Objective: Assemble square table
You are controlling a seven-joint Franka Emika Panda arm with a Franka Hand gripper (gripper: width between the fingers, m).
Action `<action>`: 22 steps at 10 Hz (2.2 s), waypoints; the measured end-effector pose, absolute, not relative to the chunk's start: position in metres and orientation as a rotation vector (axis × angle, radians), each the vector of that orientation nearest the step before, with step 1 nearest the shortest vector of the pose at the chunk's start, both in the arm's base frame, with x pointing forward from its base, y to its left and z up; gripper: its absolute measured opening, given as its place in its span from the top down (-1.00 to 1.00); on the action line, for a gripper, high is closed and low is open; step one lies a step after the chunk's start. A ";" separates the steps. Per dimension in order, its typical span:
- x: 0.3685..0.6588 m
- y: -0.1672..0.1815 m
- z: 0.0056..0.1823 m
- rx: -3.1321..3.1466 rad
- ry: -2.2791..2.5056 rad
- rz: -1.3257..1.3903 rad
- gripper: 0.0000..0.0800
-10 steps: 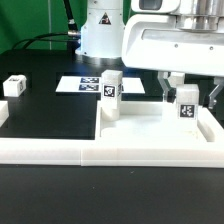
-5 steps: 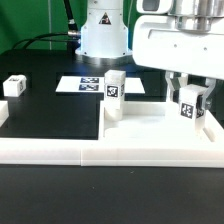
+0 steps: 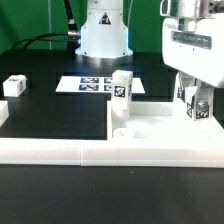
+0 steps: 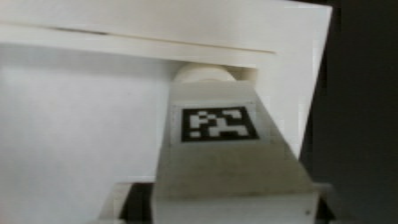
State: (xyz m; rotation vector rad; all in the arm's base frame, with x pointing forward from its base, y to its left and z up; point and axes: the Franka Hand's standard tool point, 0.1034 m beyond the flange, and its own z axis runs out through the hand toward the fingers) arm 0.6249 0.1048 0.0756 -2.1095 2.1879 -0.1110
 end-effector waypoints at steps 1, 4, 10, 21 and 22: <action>0.623 0.105 0.075 -1.973 2.292 -0.099 0.27; 0.623 0.115 0.077 -1.663 2.504 -0.072 0.27; 0.629 0.107 0.083 -2.216 2.040 -0.133 -0.56; 0.636 0.094 0.087 -3.061 0.611 -0.276 -0.62; 0.637 0.093 0.084 -3.064 0.612 -0.275 -0.62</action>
Offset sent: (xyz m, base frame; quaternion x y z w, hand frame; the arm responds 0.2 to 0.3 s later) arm 0.0045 0.0144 0.0018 0.0294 -0.0140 0.2474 0.9684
